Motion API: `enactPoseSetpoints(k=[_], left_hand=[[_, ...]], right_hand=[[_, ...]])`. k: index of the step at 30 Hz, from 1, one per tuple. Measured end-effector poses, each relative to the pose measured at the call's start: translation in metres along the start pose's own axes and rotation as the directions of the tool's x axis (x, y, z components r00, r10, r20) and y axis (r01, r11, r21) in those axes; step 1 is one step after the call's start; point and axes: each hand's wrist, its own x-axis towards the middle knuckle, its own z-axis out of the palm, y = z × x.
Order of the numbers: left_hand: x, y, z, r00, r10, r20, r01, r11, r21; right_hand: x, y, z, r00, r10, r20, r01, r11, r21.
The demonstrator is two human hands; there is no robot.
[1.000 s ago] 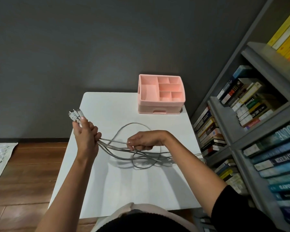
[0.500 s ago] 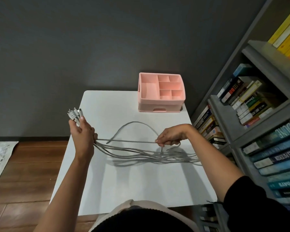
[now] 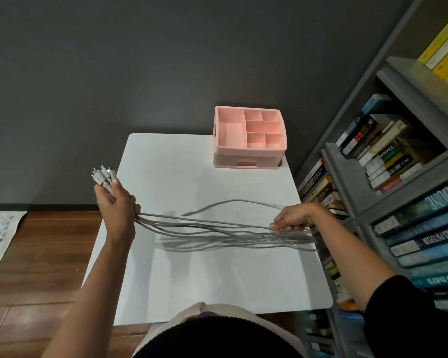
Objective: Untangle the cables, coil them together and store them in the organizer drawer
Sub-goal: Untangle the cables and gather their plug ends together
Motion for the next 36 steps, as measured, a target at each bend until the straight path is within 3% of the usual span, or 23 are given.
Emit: enactPoseSetpoints(k=[5, 10, 14, 21, 24, 26, 30, 33, 36], left_hand=[[-0.007, 0.000, 0.011, 0.996, 0.000, 0.091, -0.006, 0.997, 0.073], [-0.011, 0.007, 0.023, 0.968, 0.018, 0.251, -0.036, 0.997, 0.066], [-0.014, 0.007, 0.033, 0.918, 0.007, 0.396, -0.102, 0.970, 0.220], [-0.036, 0.007, 0.059, 0.675, -0.244, 0.696, -0.058, 0.923, 0.380], [-0.044, 0.004, 0.062, 0.504, -0.387, 0.772, -0.007, 0.892, 0.452], [-0.045, 0.004, 0.061, 0.444, -0.404, 0.800, -0.053, 0.879, 0.474], [-0.026, 0.007, 0.051, 0.479, -0.292, 0.828, -0.389, 0.774, 0.499], [-0.012, 0.002, 0.037, 0.508, -0.255, 0.823, -0.433, 0.750, 0.500], [-0.011, -0.004, 0.027, 0.492, -0.267, 0.828, -0.442, 0.744, 0.502]], right_hand=[[0.012, -0.005, 0.018, 0.971, -0.024, -0.237, -0.037, 0.968, -0.248], [0.020, -0.026, 0.038, 0.958, -0.057, -0.282, -0.009, 0.974, -0.225], [0.004, -0.045, 0.029, 0.954, -0.172, -0.247, 0.143, 0.981, -0.130], [-0.022, -0.087, 0.021, 0.874, -0.478, -0.085, 0.485, 0.858, 0.168], [-0.026, -0.098, 0.020, 0.824, -0.554, -0.117, 0.566, 0.796, 0.215], [-0.026, -0.097, 0.019, 0.818, -0.564, -0.114, 0.575, 0.788, 0.221], [-0.025, -0.077, 0.013, 0.872, -0.488, -0.031, 0.486, 0.858, 0.165], [-0.026, -0.060, 0.004, 0.919, -0.394, -0.025, 0.393, 0.904, 0.166], [-0.027, -0.051, 0.001, 0.942, -0.336, -0.002, 0.331, 0.928, 0.171]])
